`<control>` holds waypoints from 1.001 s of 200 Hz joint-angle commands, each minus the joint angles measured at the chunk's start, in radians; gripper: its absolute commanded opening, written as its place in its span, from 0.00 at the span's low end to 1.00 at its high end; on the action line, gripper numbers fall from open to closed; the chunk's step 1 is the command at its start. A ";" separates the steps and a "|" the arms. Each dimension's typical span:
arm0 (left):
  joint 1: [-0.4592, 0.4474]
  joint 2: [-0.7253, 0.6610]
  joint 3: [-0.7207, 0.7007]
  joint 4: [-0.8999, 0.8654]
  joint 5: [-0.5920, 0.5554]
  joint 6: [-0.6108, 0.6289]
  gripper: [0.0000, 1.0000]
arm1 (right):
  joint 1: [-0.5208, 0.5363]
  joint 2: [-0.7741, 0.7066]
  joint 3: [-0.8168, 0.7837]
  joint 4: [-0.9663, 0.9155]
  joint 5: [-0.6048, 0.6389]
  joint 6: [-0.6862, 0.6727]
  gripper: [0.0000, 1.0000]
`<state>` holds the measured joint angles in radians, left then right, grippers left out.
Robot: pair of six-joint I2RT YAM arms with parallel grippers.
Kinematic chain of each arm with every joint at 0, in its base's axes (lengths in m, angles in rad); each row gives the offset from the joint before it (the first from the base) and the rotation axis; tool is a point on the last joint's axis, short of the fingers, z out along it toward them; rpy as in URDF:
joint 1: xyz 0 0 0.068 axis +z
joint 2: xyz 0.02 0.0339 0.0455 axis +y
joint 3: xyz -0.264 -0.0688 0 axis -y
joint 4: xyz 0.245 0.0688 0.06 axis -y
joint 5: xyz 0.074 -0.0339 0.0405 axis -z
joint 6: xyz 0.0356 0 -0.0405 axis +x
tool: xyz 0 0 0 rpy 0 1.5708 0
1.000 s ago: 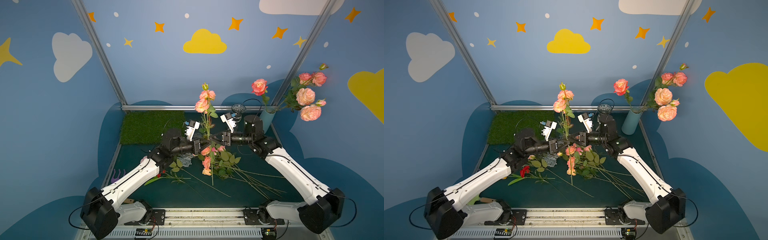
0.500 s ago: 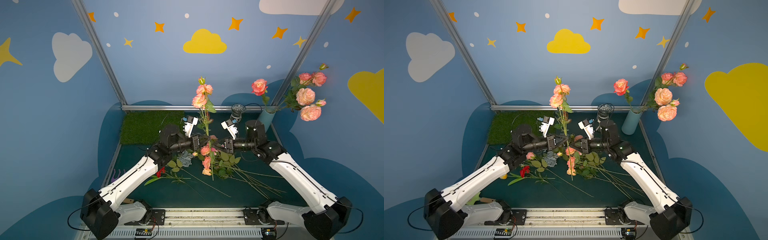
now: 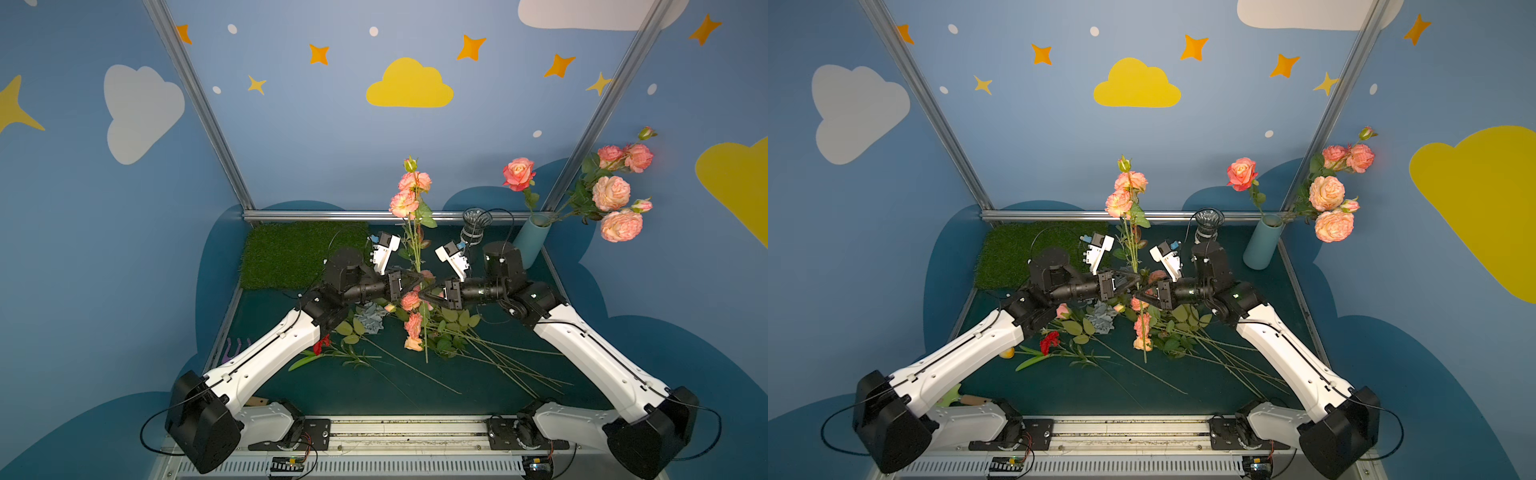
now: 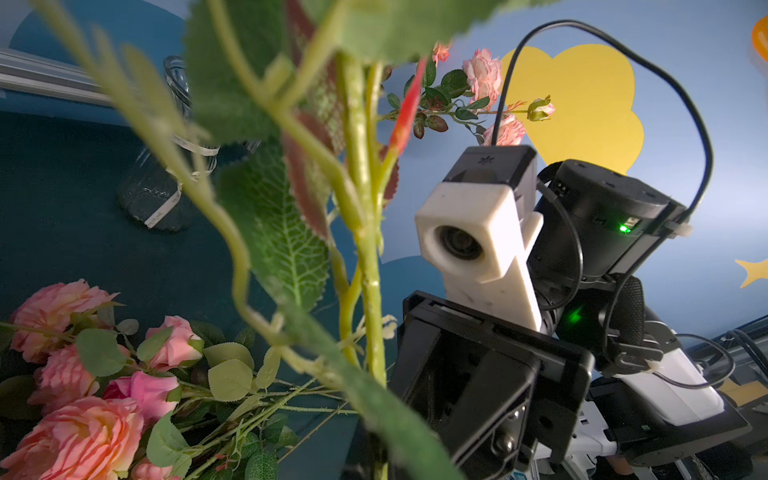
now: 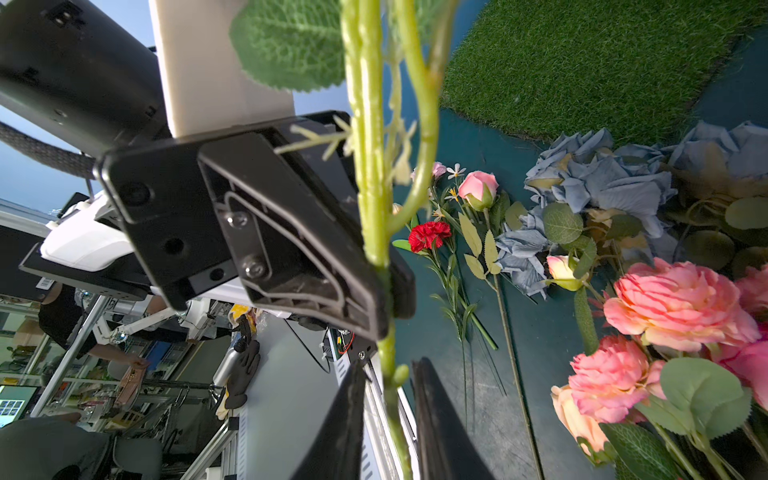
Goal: Place the pink flowers into the vase
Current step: Pick up the flower at the center of the board.
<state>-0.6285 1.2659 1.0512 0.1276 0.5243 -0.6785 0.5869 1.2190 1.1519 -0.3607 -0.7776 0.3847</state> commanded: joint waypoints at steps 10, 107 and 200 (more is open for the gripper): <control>-0.005 -0.003 0.024 0.009 0.020 0.010 0.02 | 0.006 0.002 0.003 0.026 0.013 -0.010 0.19; -0.014 -0.034 0.038 -0.063 -0.032 0.038 0.63 | 0.007 -0.056 -0.041 0.048 0.310 -0.041 0.00; 0.006 -0.153 -0.051 -0.172 -0.249 0.093 0.72 | -0.002 -0.114 0.113 0.097 0.991 -0.210 0.00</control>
<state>-0.6353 1.1347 1.0416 -0.0006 0.3485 -0.6178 0.5922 1.1133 1.1748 -0.3355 -0.0223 0.2512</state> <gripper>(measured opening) 0.718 0.062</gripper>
